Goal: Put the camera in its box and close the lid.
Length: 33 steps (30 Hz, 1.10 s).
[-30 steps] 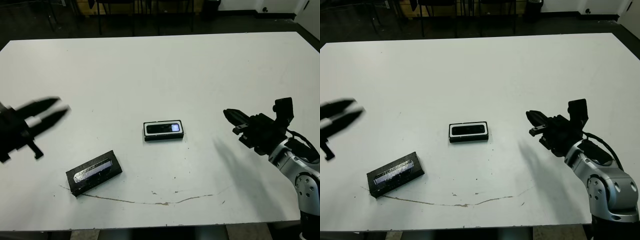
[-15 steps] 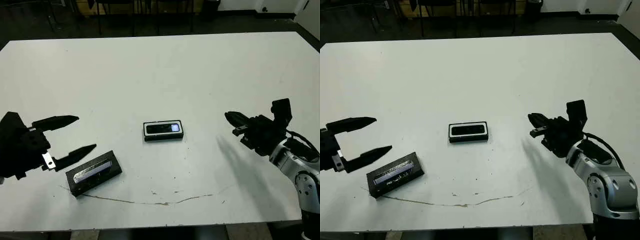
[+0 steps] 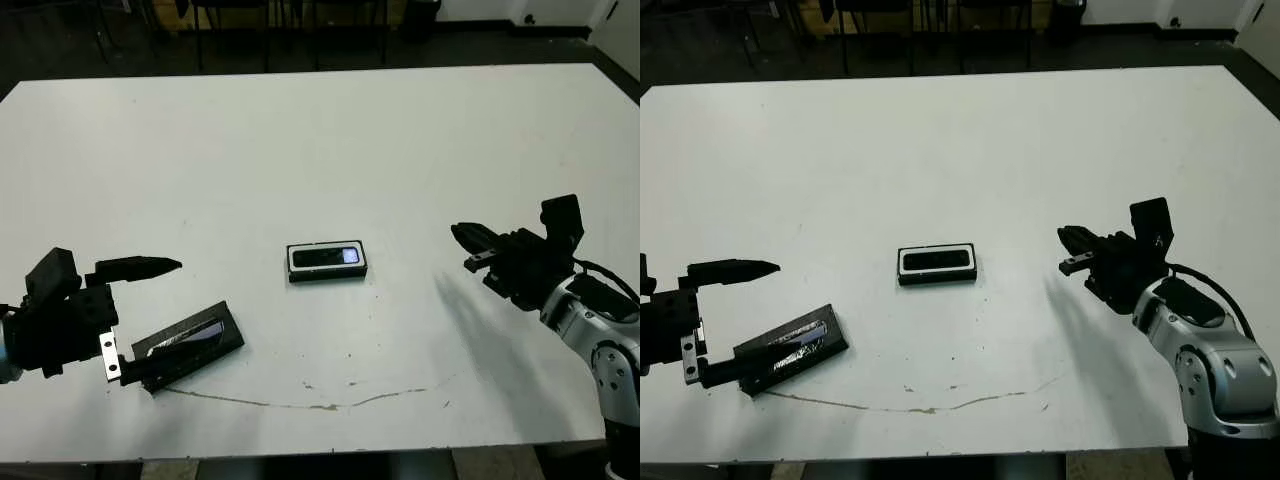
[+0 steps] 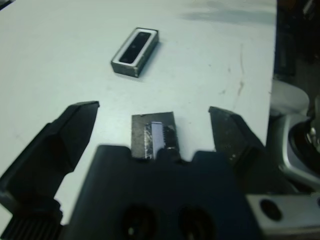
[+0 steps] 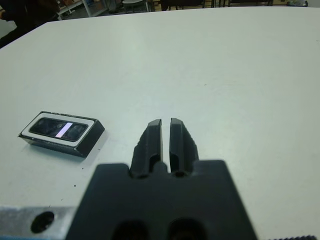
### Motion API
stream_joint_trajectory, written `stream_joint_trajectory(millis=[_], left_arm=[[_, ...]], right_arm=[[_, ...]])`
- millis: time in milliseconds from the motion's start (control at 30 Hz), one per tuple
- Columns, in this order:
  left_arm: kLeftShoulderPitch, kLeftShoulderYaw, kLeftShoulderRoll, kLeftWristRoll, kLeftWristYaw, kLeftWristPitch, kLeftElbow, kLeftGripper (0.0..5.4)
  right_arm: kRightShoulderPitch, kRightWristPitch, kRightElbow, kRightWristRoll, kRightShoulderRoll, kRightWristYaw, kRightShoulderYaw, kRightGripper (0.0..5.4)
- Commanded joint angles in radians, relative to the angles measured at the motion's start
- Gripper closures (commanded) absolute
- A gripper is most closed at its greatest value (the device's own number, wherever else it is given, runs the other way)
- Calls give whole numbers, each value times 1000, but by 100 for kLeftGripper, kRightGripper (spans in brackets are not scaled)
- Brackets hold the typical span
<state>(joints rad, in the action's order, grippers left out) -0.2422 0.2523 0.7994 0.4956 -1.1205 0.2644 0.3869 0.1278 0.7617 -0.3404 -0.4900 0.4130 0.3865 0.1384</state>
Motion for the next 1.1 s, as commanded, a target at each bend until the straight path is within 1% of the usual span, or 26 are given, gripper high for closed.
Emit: stream_joint_trajectory(millis=[33, 167, 267, 367, 500, 733, 900, 1000, 1100], left_arm=[[-9, -25, 17, -21, -19, -14, -30, 2], [-19, -41, 2, -12, -35, -29, -62, 2], [-23, -63, 12, -24, -21, -6, -55, 2], [-26, -77, 7, -30, -11, -7, -56, 2], [-30, -101, -7, -31, 2, -4, -72, 2], [-31, -141, -22, -68, 1, -65, -119, 2], [-13, -172, -33, -82, -28, -121, -198, 2], [-15, -180, -30, -89, -22, -116, -208, 2], [-14, -182, -38, -77, -24, -105, -223, 2]], right_arm=[[-11, 11, -13, 11, 16, -4, 0, 540], [-17, 10, -33, 35, 21, -20, -11, 540], [-17, 22, -32, 13, 8, -18, 4, 540], [-13, 55, -47, -3, 14, -25, 9, 540], [-22, 21, -50, -6, 13, -6, 12, 540], [-22, 14, -47, -2, 17, -2, 11, 540], [-22, 17, -48, -2, 19, -2, 10, 540], [-21, 14, -42, -6, 19, 6, 14, 540], [-23, 4, -41, -1, 22, 12, 12, 540]])
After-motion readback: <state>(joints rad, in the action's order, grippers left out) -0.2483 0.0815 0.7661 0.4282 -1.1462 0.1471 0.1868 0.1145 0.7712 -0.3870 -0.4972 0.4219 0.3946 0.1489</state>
